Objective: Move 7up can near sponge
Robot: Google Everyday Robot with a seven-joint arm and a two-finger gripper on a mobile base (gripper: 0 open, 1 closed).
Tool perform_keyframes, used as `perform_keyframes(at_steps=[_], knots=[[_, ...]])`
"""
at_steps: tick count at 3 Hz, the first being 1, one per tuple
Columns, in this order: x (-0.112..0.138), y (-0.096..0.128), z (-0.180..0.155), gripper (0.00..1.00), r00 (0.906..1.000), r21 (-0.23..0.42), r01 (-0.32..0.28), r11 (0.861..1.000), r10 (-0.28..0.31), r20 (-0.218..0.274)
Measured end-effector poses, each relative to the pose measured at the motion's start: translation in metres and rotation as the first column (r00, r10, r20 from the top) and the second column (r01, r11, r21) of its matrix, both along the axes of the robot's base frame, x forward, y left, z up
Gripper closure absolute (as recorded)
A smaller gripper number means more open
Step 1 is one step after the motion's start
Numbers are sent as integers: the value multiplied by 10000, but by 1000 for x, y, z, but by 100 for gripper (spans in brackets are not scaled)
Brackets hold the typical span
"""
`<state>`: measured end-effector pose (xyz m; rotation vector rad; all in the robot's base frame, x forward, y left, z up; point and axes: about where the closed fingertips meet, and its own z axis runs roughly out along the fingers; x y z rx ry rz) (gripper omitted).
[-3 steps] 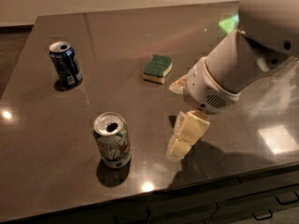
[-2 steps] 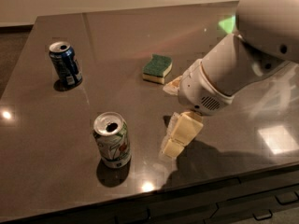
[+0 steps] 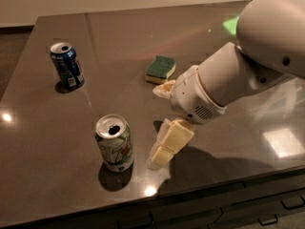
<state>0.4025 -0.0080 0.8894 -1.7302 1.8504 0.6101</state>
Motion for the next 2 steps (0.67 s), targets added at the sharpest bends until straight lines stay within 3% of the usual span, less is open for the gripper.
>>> perform_keyframes(at_steps=[2], knots=[[-8, 21, 2, 0, 9996, 755, -290, 9967, 291, 0]])
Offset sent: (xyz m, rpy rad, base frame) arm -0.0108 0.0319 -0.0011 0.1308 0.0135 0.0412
